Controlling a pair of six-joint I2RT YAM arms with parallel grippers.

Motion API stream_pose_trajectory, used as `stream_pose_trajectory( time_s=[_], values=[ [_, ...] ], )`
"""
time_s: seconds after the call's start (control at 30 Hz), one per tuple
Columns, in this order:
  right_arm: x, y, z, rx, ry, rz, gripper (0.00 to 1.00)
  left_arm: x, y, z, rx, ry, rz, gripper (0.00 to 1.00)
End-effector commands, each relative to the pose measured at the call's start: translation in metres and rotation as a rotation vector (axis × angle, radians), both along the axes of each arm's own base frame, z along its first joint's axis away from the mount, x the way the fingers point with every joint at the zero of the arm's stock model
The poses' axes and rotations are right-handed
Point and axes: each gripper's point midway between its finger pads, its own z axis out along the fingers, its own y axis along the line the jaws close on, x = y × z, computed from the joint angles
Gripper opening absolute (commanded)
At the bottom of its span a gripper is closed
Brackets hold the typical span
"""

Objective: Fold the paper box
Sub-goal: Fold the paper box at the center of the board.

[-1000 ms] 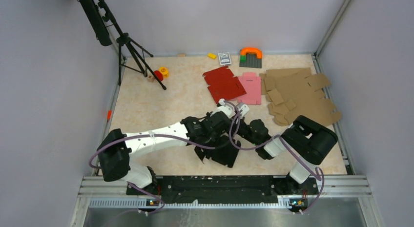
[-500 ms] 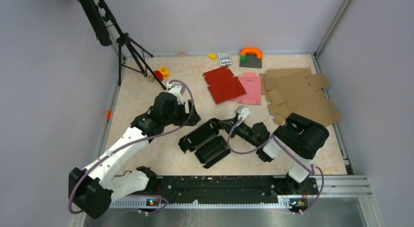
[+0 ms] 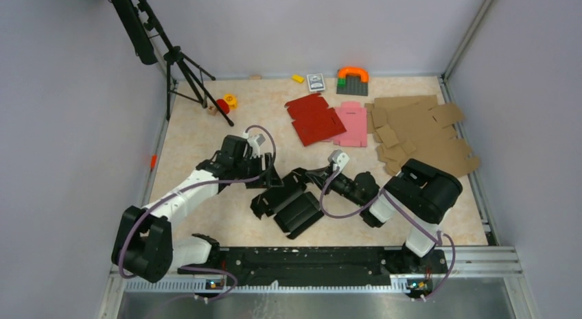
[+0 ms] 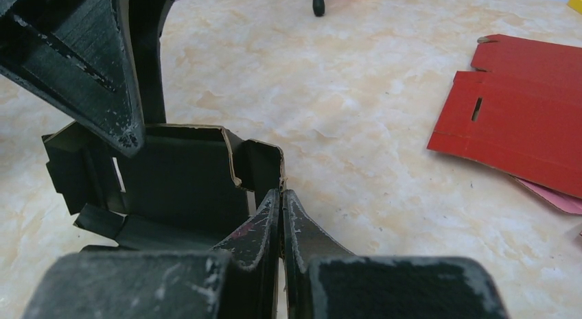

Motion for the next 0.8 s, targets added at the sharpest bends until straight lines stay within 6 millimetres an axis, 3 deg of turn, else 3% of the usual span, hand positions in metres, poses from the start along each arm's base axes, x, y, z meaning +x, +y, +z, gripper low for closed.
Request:
stream_pose_trajectory(
  time_s=[0.0,0.2,0.33,0.57,0.77],
  values=[
    [0.004,0.011,0.051,0.144,-0.151,0.028,0.0,-0.003,-0.017,0.006,-0.105,-0.015,-0.08,0.64],
    [0.005,0.014,0.052,0.162,-0.147,0.033,0.0,-0.005,-0.027,0.015,-0.174,-0.033,-0.116,0.49],
    [0.007,0.017,0.055,0.165,-0.152,0.037,0.0,-0.011,-0.035,0.024,-0.236,-0.02,-0.162,0.57],
    [0.009,0.019,0.064,0.175,-0.165,0.034,0.0,-0.019,-0.043,0.035,-0.327,-0.014,-0.194,0.55],
    [0.01,0.018,0.066,0.189,-0.172,0.024,0.0,-0.017,-0.044,0.034,-0.332,-0.017,-0.179,0.38]
  ],
)
